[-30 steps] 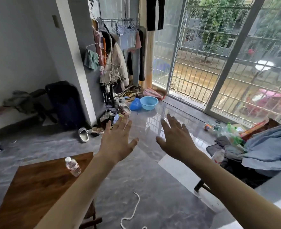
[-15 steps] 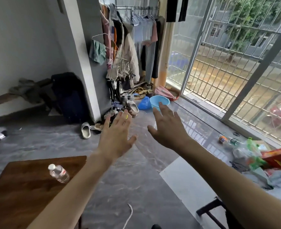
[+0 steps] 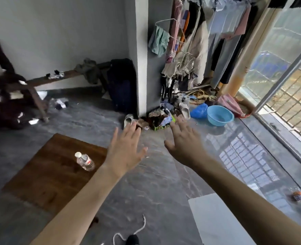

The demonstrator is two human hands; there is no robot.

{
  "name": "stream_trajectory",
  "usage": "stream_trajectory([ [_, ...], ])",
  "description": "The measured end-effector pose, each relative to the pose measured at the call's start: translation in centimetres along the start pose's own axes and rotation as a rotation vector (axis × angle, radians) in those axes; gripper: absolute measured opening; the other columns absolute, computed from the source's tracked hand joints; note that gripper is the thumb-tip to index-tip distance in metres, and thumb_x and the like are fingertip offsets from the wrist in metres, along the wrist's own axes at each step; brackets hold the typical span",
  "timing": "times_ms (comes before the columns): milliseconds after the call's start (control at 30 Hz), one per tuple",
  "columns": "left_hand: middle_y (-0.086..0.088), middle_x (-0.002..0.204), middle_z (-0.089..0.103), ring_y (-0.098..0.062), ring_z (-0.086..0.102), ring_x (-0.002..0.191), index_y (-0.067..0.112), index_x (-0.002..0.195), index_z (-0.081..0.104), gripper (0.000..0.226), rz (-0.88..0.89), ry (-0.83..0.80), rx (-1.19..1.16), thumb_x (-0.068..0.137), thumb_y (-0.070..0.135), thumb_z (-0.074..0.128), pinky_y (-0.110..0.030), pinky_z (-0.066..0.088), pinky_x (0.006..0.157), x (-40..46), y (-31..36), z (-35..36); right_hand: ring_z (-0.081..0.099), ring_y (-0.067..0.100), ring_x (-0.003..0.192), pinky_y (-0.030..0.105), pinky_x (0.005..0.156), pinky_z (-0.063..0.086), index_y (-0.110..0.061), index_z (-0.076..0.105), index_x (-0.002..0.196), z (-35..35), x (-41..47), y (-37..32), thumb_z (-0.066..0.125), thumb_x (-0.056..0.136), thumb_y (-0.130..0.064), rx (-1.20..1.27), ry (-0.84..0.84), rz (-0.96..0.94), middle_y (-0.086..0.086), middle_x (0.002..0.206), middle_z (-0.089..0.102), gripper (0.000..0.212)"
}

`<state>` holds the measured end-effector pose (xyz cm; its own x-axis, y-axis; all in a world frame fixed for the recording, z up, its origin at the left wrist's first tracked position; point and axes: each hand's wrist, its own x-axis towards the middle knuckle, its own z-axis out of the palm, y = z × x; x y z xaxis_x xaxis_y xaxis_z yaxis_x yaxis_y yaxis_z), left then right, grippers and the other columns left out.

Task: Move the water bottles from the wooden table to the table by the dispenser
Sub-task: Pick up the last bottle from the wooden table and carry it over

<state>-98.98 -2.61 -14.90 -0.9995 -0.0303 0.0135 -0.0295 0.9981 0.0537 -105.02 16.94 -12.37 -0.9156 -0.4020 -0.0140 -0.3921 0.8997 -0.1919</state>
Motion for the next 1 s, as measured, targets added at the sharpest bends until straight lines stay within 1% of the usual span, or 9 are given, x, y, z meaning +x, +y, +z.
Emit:
stream_trajectory([
  [100,-0.004,0.173,-0.004,-0.018,-0.004,0.160,0.018,0.164,0.006,0.077,-0.102,-0.024,0.001,0.103,0.059,0.028,-0.048,-0.004,0.126,0.1,-3.1,0.9,0.011,0.029,0.152,0.048,0.121,0.016,-0.014,0.021,0.155,1.3,3.4,-2.1,0.048,0.095,-0.047,0.011,-0.044,-0.095,0.013,0.166,0.010,0.073],
  [233,-0.004,0.173,-0.006,-0.019,-0.005,0.160,0.018,0.164,0.006,0.077,-0.230,-0.068,0.031,0.104,0.060,0.028,-0.049,-0.003,0.126,0.6,-7.7,1.7,0.011,0.029,0.152,0.049,0.121,0.018,-0.015,0.021,0.155,2.5,7.6,-6.0,0.048,0.096,-0.048,0.018,-0.071,-0.241,0.010,0.166,0.012,0.072],
  [367,-0.005,0.173,-0.005,-0.020,-0.004,0.160,0.018,0.164,0.007,0.078,-0.332,-0.051,0.021,0.104,0.061,0.029,-0.050,0.001,0.126,1.9,-12.3,2.0,0.009,0.029,0.152,0.048,0.122,0.016,-0.015,0.024,0.153,3.0,12.9,-10.1,0.048,0.096,-0.047,0.004,-0.086,-0.356,0.012,0.165,0.011,0.069],
  [467,-0.005,0.173,-0.006,-0.020,-0.006,0.160,0.018,0.164,0.005,0.078,-0.412,-0.061,-0.005,0.103,0.062,0.027,-0.051,0.002,0.127,2.6,-15.4,2.6,0.005,0.028,0.153,0.048,0.123,0.011,-0.016,0.020,0.154,3.9,16.4,-13.6,0.046,0.097,-0.046,-0.003,-0.142,-0.433,0.011,0.166,0.007,0.070],
  [567,-0.005,0.173,-0.007,-0.021,-0.005,0.160,0.019,0.164,0.004,0.078,-0.490,-0.097,-0.034,0.103,0.064,0.024,-0.051,0.004,0.128,2.8,-18.7,3.2,0.005,0.028,0.153,0.049,0.123,0.013,-0.017,0.023,0.151,5.2,19.1,-17.1,0.046,0.097,-0.045,-0.022,-0.209,-0.506,0.010,0.166,0.007,0.065],
  [733,-0.005,0.173,-0.007,-0.023,-0.002,0.160,0.019,0.164,0.006,0.078,-0.589,-0.135,-0.038,0.103,0.064,0.025,-0.051,0.005,0.128,2.5,-23.9,4.8,0.005,0.027,0.153,0.047,0.122,0.007,-0.019,0.016,0.155,7.7,22.6,-21.9,0.045,0.097,-0.044,-0.045,-0.264,-0.578,0.009,0.166,0.006,0.069],
  [833,-0.005,0.173,-0.005,-0.022,0.000,0.160,0.019,0.164,0.009,0.078,-0.651,-0.145,-0.073,0.103,0.064,0.026,-0.050,0.005,0.127,1.7,-25.5,6.3,0.005,0.028,0.153,0.049,0.122,0.011,-0.021,0.016,0.154,9.4,23.7,-23.8,0.044,0.099,-0.044,-0.027,-0.330,-0.605,0.008,0.167,0.005,0.067],
  [1000,-0.002,0.173,-0.004,-0.021,0.002,0.160,0.022,0.164,0.012,0.079,-0.756,-0.176,-0.121,0.101,0.068,0.022,-0.048,0.006,0.127,0.3,-27.4,9.0,0.006,0.027,0.153,0.048,0.123,0.012,-0.020,0.016,0.155,12.9,25.2,-26.4,0.043,0.100,-0.040,-0.061,-0.408,-0.664,0.008,0.167,0.006,0.065],
])
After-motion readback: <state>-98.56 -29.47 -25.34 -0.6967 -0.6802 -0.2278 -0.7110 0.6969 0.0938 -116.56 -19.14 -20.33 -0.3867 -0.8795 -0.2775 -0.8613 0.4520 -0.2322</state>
